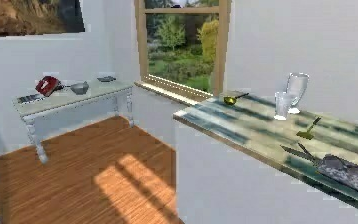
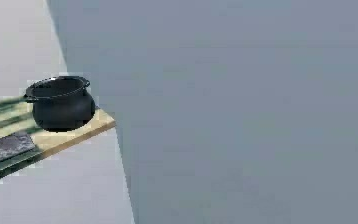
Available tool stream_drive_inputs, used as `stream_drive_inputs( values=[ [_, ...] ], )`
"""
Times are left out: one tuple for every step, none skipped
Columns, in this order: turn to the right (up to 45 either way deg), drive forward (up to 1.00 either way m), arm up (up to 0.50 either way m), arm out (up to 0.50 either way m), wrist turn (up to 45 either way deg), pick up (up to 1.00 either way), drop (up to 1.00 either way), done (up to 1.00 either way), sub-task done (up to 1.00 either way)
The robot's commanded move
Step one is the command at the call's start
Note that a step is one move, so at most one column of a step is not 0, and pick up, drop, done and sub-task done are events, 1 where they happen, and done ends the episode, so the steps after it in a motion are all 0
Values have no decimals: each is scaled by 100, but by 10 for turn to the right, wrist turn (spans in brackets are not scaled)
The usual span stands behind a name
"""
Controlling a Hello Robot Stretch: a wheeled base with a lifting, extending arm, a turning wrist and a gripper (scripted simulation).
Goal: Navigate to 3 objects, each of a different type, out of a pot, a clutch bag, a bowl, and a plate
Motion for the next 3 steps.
stream_drive_inputs(
  values=[
    [-330, 0, 0, 0, 0, 0, 0, 0, 0],
    [0, 90, 0, 0, 0, 0, 0, 0, 0],
    [0, 75, 0, 0, 0, 0, 0, 0, 0]
  ],
)
